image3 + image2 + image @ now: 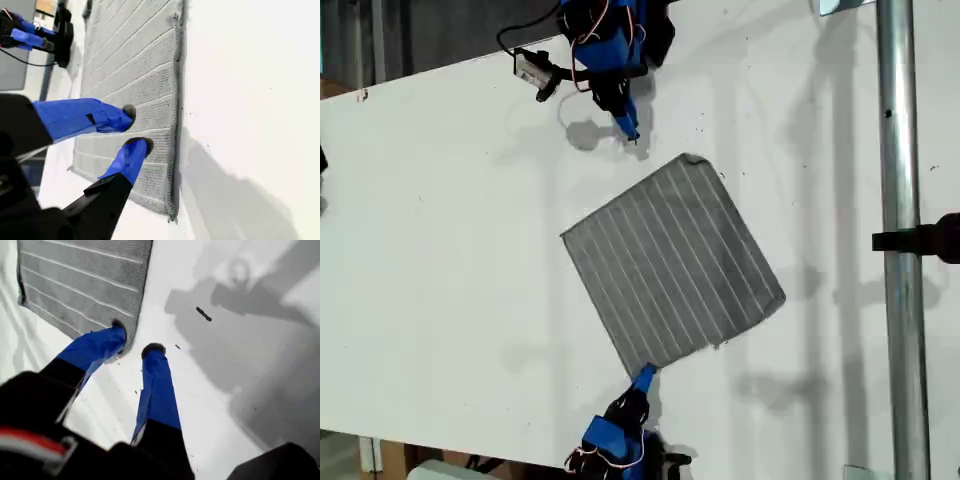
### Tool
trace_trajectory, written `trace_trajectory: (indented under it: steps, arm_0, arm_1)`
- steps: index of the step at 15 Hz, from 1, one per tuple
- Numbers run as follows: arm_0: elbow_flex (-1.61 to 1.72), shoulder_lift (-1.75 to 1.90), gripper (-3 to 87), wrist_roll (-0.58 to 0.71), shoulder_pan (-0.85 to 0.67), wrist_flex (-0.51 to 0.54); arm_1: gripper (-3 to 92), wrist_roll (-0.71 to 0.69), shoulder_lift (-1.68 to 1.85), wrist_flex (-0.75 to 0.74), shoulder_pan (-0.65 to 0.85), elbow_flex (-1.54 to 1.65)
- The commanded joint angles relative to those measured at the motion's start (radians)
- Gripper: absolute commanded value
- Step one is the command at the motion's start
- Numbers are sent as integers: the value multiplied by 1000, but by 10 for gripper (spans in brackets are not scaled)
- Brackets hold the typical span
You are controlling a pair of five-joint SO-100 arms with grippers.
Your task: Grasp corners of a towel and fold twice.
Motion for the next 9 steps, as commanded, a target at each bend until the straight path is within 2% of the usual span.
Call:
trace_trajectory:
  steps: [1, 7, 9]
  arm_0:
    - [6, 5, -21, -417, -34, -43]
    - [5, 5, -29, -466, -14, -21]
    - [5, 5, -29, -486, -20, -15]
  arm_1:
    - [-2, 12, 6, -48, -120, -28]
    - [-3, -14, 2, -92, -118, -77]
    - [-3, -20, -195, -179, -167, -241]
